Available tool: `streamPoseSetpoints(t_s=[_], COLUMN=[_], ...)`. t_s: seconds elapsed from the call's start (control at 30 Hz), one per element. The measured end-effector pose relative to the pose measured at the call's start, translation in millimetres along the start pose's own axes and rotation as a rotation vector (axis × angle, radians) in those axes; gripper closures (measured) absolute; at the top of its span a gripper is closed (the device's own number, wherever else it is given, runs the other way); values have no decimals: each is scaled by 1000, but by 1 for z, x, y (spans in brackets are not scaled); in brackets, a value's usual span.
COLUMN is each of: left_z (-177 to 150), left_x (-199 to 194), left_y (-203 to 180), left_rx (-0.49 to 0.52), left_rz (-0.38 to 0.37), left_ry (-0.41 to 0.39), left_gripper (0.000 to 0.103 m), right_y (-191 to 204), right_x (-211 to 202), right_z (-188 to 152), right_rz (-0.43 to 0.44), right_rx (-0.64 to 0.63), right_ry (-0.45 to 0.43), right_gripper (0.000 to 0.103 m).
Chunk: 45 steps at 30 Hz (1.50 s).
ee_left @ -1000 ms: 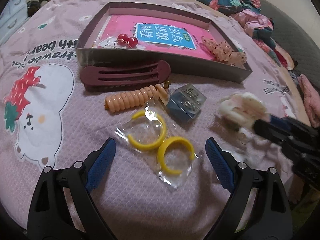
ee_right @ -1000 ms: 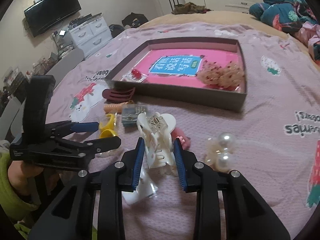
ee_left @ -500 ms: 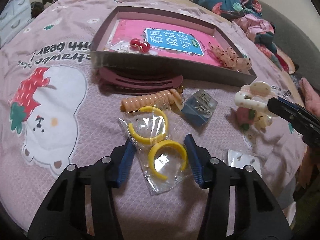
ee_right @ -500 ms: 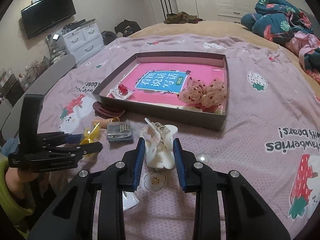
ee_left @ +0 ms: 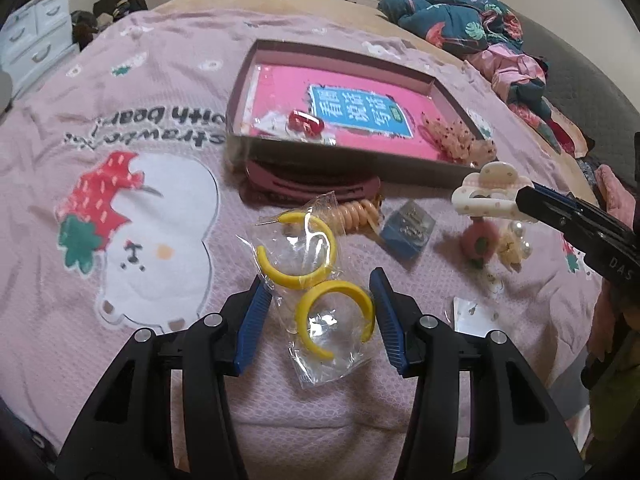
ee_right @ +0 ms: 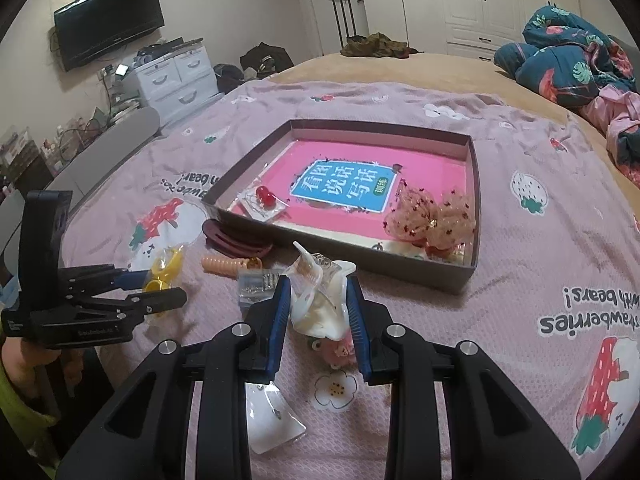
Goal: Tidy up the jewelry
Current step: 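Place the claw clip in the box with the right tool while the left tool sets the hoop bag inside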
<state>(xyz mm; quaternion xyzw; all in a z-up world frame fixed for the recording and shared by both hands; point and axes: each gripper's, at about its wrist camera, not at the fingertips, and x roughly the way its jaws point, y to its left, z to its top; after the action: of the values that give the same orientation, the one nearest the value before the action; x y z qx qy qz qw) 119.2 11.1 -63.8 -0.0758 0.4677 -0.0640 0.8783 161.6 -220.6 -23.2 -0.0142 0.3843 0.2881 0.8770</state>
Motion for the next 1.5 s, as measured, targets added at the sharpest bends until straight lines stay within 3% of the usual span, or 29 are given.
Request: streamPoseSetpoints(t_s=[0.67,1.03,1.5], left_z=[72,102,129], left_x=[-4,24,72], left_y=[-8,-14,-20], left_rx=[32,46,53], left_rz=[-16,-29,-49], left_ry=[-69,-52,-6], left_gripper=[61,61,61], right_y=[-13,-36,-65], right_x=[2,18,55], right_z=[42,65,78], right_rz=[-5,-32,-93], right_rx=[-1,32,62], right_ry=[-72,-98,-67], right_gripper=[76,76,76])
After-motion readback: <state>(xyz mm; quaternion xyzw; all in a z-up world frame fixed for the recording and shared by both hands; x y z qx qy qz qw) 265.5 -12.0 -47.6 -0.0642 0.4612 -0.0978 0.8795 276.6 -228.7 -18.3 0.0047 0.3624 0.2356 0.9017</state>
